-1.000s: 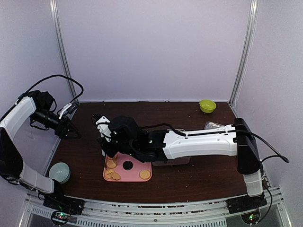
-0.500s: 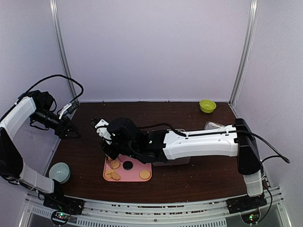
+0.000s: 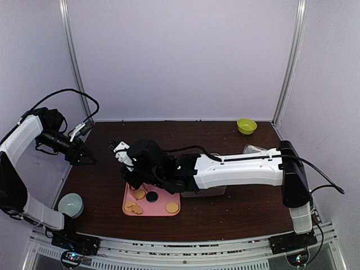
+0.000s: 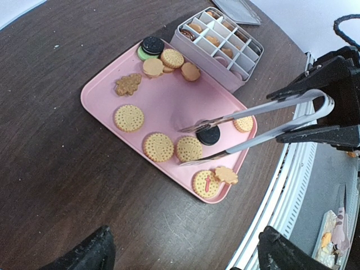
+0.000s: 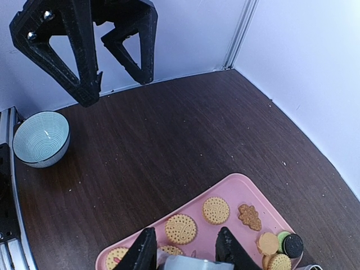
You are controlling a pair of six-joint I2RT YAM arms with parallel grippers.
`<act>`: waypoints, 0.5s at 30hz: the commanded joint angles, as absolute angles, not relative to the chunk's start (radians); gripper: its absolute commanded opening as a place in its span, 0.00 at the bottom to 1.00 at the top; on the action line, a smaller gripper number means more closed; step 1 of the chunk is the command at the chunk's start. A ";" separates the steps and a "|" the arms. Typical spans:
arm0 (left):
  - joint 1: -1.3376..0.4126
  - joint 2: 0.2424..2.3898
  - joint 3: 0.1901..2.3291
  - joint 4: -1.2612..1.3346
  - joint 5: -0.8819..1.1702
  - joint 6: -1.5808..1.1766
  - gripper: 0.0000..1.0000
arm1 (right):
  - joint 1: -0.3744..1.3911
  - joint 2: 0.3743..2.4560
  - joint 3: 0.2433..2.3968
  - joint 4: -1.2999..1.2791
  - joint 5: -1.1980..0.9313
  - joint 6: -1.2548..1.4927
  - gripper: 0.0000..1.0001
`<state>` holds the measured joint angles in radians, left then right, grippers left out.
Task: Pack the cookies
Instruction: Pick up the fake cookies from the plate.
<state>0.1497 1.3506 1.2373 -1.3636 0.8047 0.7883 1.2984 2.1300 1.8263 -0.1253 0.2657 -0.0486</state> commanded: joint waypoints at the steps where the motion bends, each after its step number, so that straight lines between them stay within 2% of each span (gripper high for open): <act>1: 0.159 1.348 1.244 -1.379 0.822 0.812 0.91 | 1.299 2.098 1.821 -0.123 0.273 -0.015 0.36; 6: 0.159 1.351 1.247 -1.381 0.828 0.814 0.90 | 1.284 2.083 1.753 -0.099 0.252 0.039 0.35; 15: 0.158 1.345 1.248 -1.387 0.825 0.817 0.90 | 1.266 2.002 1.767 -0.091 0.263 0.024 0.21</act>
